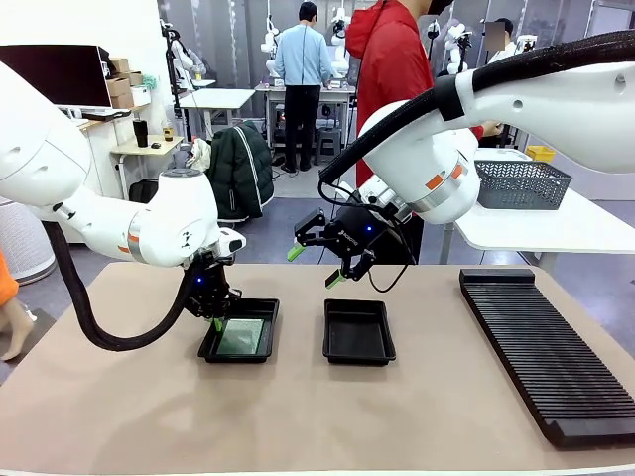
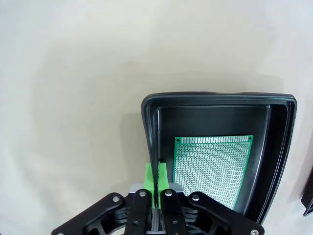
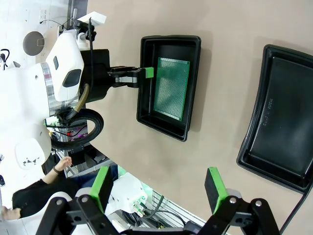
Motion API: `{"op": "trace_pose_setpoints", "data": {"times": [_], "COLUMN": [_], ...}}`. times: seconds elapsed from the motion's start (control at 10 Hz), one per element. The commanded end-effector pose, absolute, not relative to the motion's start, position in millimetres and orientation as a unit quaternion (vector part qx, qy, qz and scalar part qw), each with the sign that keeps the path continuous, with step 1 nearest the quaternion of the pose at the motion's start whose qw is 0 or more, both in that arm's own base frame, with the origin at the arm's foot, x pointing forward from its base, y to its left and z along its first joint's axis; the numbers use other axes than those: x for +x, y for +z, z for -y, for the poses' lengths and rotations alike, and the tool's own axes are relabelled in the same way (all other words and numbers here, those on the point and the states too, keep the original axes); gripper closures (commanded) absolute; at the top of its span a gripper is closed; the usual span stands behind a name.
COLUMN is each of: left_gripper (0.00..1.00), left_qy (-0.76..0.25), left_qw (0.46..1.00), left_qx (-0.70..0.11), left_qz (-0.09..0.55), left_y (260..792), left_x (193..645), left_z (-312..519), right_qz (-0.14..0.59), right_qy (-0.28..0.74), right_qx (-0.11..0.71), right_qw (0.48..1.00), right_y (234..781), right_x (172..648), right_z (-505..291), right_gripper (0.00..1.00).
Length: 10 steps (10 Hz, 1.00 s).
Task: Inspect and transfer BCBs to ESD trays.
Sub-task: Pick up the ESD tray and place it on the left side of the table.
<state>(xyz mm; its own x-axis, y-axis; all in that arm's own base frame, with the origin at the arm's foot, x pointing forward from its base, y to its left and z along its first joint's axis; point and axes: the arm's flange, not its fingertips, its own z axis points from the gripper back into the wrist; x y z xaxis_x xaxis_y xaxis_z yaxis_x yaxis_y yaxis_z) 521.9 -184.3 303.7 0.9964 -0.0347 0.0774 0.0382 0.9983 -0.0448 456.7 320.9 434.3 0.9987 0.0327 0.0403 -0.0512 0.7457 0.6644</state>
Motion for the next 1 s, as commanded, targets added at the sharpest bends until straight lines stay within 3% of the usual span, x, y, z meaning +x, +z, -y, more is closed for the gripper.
{"op": "trace_pose_setpoints", "data": {"times": [0.0,0.9], "left_gripper": [0.97,0.97], "left_qy": [-0.014,-0.044], "left_qw": [0.998,0.981], "left_qx": [-0.047,-0.182], "left_qz": [0.036,0.056], "left_y": [305,321], "left_x": [524,517], "left_z": [172,80], "right_qz": [0.015,0.015], "right_qy": [0.015,0.015], "right_qx": [0.348,0.348], "right_qw": [0.937,0.937], "right_y": [435,435], "right_x": [456,456], "right_z": [-322,-322], "right_gripper": [0.00,0.00]}}
